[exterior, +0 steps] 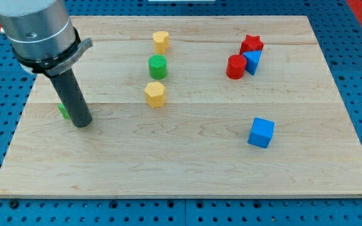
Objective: Point your arm at the top of the yellow hexagon
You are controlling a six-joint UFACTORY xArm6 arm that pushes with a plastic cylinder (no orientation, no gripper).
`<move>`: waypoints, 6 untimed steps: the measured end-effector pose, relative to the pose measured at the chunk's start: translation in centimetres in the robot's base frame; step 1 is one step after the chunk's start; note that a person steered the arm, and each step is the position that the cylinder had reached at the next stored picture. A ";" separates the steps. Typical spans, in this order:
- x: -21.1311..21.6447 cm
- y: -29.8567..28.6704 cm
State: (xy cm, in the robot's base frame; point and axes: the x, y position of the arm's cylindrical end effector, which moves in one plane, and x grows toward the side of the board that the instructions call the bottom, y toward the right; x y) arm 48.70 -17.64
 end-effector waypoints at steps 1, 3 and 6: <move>-0.3 -0.1; -0.2 9.7; -10.8 15.5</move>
